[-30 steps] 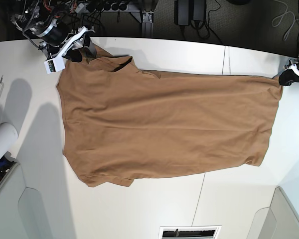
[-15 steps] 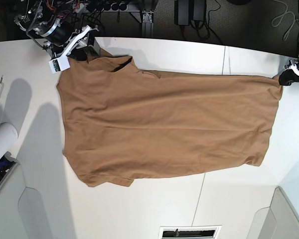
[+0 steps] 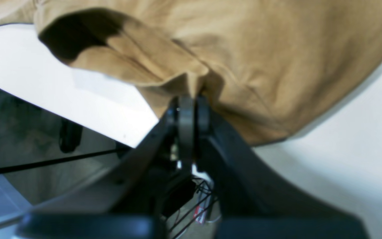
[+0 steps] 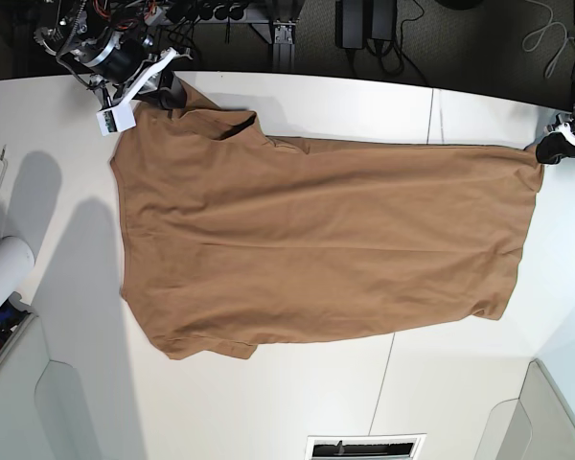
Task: Layout the t-shirt on the table in an organized manner, then fold the t-shirt properly
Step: 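Hold the shirt corners with both grippers and adjust the collar edge, then lift the held corners and fold the shirt toward the other edge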
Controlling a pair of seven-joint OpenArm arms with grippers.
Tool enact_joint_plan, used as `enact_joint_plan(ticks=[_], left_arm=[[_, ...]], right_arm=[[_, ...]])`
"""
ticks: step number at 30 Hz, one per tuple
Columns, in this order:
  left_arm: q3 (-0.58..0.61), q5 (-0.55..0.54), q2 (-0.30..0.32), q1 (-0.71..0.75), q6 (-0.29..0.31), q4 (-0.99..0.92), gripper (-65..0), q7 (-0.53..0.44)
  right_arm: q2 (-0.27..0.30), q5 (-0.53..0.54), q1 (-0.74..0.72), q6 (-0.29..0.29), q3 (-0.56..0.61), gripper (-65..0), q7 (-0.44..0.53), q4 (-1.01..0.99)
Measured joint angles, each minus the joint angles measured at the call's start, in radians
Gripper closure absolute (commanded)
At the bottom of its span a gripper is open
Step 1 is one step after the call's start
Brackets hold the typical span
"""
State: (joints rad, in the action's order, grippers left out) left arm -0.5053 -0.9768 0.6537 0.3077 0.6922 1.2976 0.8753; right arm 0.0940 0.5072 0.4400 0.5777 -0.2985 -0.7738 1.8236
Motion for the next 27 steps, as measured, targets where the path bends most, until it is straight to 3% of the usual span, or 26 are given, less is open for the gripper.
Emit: enact_joint_plan(ticks=[9,27], left_arm=[[0.0,-0.009,0.069,0.002,0.0,0.0,0.0,0.008],[0.01,0.047,0.081,-0.101,0.001,0.0,0.0,-0.021]], right_arm=[[0.0,-0.004,-0.02,-0.001,-0.055,0.0,-0.005,0.06],[-0.003,-0.006,-0.241,0.002,-0.074,0.0,-0.015,0.055]])
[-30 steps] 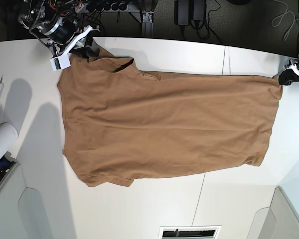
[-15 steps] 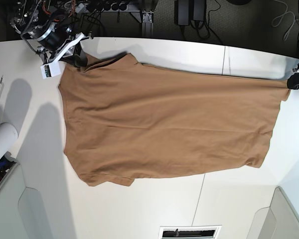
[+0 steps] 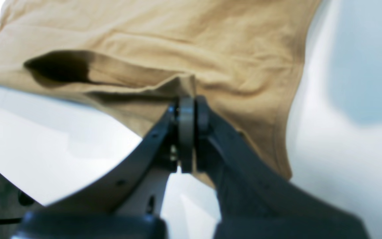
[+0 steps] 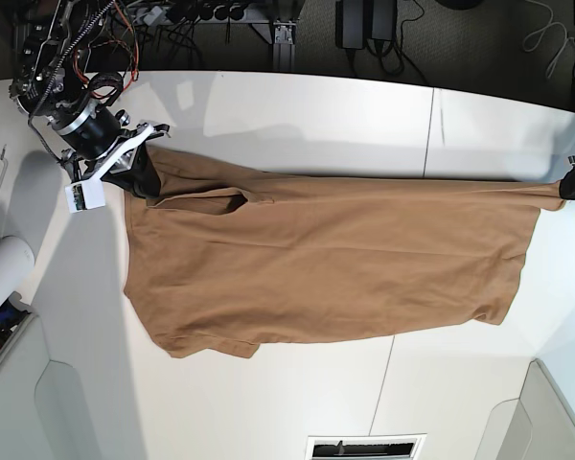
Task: Layout the t-shirt on the table in an organized manner, then fold the t-shirt properly
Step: 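Lift the held corners and fold the shirt toward the other edge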
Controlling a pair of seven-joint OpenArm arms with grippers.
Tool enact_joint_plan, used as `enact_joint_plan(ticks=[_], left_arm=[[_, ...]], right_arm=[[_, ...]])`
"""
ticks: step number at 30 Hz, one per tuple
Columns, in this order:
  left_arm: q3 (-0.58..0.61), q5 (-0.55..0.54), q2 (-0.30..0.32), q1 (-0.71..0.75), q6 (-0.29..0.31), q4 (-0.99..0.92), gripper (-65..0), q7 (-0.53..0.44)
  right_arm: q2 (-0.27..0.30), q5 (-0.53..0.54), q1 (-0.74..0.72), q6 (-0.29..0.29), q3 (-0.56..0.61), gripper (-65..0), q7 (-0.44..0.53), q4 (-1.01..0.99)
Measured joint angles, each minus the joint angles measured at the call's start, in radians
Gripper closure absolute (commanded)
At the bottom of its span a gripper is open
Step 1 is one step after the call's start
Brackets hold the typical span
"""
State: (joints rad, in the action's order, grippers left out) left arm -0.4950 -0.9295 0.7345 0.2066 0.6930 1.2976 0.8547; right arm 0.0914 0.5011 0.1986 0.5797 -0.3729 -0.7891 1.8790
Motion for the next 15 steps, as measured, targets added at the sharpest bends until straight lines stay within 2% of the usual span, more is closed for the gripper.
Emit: enact_joint_plan(ticks=[5,12,15], left_arm=[[0.1,0.056,0.0,-0.061,0.0,0.0,0.0,-0.007],[0.256,0.238,0.003,-0.123,0.0,0.0,0.0,-0.149],[0.31,0.281,0.002,-0.138,0.0,0.0,0.0,-0.149]], right_arm=[[0.0,-0.003,-0.044,-0.001,0.0,0.0,0.0,-0.053],[0.0,-0.034,-0.084,-0.003,0.0,0.0,0.002,-0.144],[0.0,-0.028,-0.112,-0.003,0.0,0.0,0.004,-0.187]])
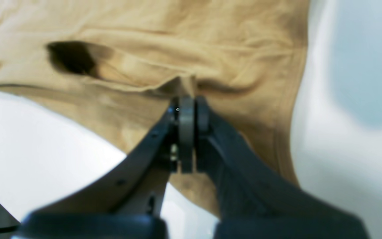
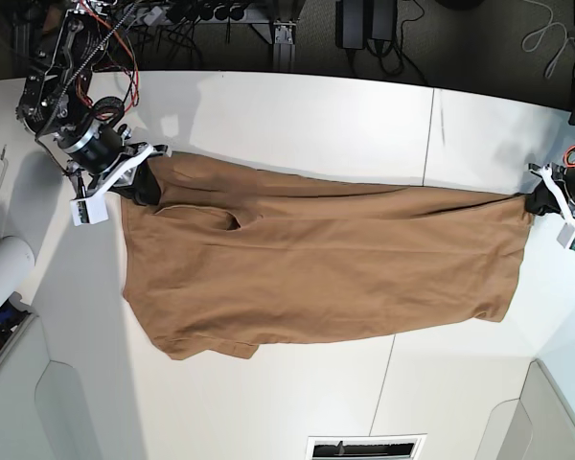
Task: Layout the t-shirt on the table in an organized manner, then fold the t-shirt properly
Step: 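Lift the held corners and fold the shirt toward the other edge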
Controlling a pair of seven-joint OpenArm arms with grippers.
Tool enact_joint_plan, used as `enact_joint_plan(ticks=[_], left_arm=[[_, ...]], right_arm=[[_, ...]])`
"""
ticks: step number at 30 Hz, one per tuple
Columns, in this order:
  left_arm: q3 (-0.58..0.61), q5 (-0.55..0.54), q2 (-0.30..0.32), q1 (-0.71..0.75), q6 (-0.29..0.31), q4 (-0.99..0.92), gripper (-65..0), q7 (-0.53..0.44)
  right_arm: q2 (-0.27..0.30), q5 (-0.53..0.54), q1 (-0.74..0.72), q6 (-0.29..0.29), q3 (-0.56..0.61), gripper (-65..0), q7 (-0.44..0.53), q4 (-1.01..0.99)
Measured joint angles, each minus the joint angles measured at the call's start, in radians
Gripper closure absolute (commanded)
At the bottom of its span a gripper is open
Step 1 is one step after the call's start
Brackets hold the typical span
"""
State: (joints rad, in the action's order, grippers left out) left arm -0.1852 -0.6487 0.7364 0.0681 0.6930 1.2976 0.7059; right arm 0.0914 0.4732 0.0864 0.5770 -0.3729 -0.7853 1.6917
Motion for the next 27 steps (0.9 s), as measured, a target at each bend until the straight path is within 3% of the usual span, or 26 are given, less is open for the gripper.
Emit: enact_joint_plan(ticks=[1,3,4,6,9,13,17,18,21,22,24,27], left_arm=[[0.011,0.001,0.0,0.0,0.0,0.0,-3.6,0.0],[0.016,0.004,0.0,0.001,0.0,0.0,-17.0,0.003],[0.016,0.006,0.0,0.001,0.0,0.0,-23.2,0.003],[0.016,0.004,0.001,-0.002,-0.005,0.0,-29.7,0.003],[0.005,-0.022,0.0,-0.021,-0.03,-0.002,-29.9,0.007],[-0.072,-0.148,0.001,-0.063,-0.026,-0.002,-29.9,0.0],[-0.095,-0.147,0.004,-0.057,-0.023,-0.001,-28.7,0.008],[-0.095,-0.135,-0.004,-0.056,-0.023,-0.001,-25.8,0.011],[-0.095,-0.093,-0.037,-0.054,-0.023,-0.001,-10.1,0.011],[-0.095,-0.084,-0.053,-0.054,-0.023,-0.001,-5.8,0.01],[-0.094,-0.057,-0.086,-0.051,-0.023,-0.002,-0.1,-0.016],[-0.089,0.001,-0.122,-0.049,-0.02,-0.002,0.0,-0.078]], right_arm=[[0.0,-0.003,-0.008,0.0,0.0,-7.7,0.0,-0.011],[0.0,-0.003,-0.018,-0.001,0.0,-25.2,0.0,-0.018],[0.0,0.01,-0.018,-0.001,0.0,-31.0,0.004,-0.017],[0.0,0.027,-0.018,-0.001,-0.001,-33.9,0.003,-0.017],[0.0,0.039,-0.017,-0.001,-0.001,-33.9,0.003,-0.008],[0.0,0.073,-0.016,-0.001,-0.024,-33.8,-0.005,0.046],[0.0,0.114,-0.017,-0.001,-0.044,-32.6,-0.034,0.086],[0.0,0.114,-0.017,-0.001,-0.044,-28.8,-0.03,0.088],[-0.003,0.073,-0.018,-0.017,-0.043,-3.9,-0.003,0.073],[-0.003,0.044,-0.017,-0.024,-0.042,0.0,0.006,0.061],[-0.003,0.008,-0.016,-0.024,-0.043,0.0,0.026,0.027],[-0.003,0.01,-0.017,-0.024,-0.043,0.0,0.067,-0.035]])
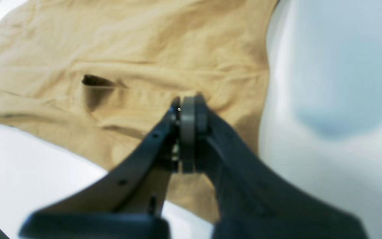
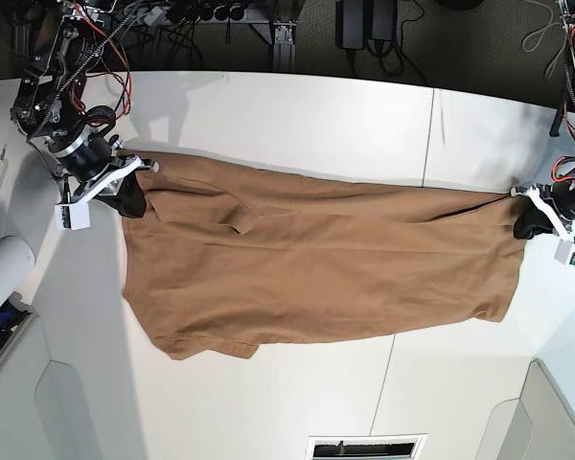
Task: Layout the t-shirt on the table in an organized manner, then fold the t-shirt properly
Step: 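Lift the held corners and fold the shirt toward the other edge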
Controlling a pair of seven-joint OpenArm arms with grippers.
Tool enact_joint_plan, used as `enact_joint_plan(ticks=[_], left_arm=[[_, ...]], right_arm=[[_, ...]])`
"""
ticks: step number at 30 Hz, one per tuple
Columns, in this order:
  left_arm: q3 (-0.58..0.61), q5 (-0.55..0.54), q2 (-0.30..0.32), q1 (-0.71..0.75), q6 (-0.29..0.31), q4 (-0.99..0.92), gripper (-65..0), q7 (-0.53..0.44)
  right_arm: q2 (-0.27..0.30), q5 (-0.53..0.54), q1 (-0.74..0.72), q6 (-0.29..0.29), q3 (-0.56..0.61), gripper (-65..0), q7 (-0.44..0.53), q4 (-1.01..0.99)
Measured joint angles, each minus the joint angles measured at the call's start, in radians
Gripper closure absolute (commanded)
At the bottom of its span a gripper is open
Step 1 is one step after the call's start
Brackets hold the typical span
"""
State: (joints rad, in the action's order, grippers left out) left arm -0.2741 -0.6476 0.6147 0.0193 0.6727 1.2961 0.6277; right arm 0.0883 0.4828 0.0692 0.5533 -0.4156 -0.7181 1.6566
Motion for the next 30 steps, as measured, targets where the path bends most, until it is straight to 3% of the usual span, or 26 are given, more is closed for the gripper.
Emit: enact_joint_plan(ticks=[7,11,16,22,30], left_arm=[[0.058,0.074,-0.042,-0.001,-0.022,-0.017,0.0,-0.01],[0.127,0.122,-0.034,-0.004,-0.021,-0.045,0.0,-0.044],[0.151,0.146,-0.033,0.003,-0.021,-0.037,0.0,-0.061],[0.146,0.144,-0.014,0.137,-0.036,0.07,0.0,-0.08],[0.149,0.15,-0.014,0.351,-0.043,0.286,0.0,-0.083]], right_arm=[[0.0,0.003,0.0,0.006,0.0,0.0,0.01,-0.142],[0.0,0.009,-0.003,0.008,0.0,0.0,0.003,-0.156],[0.008,0.019,0.003,0.018,0.0,0.0,-0.078,-0.132],[0.034,0.099,0.121,0.026,0.001,0.0,-0.098,-0.044],[0.1,0.111,0.252,0.024,0.001,0.0,-0.094,0.037]])
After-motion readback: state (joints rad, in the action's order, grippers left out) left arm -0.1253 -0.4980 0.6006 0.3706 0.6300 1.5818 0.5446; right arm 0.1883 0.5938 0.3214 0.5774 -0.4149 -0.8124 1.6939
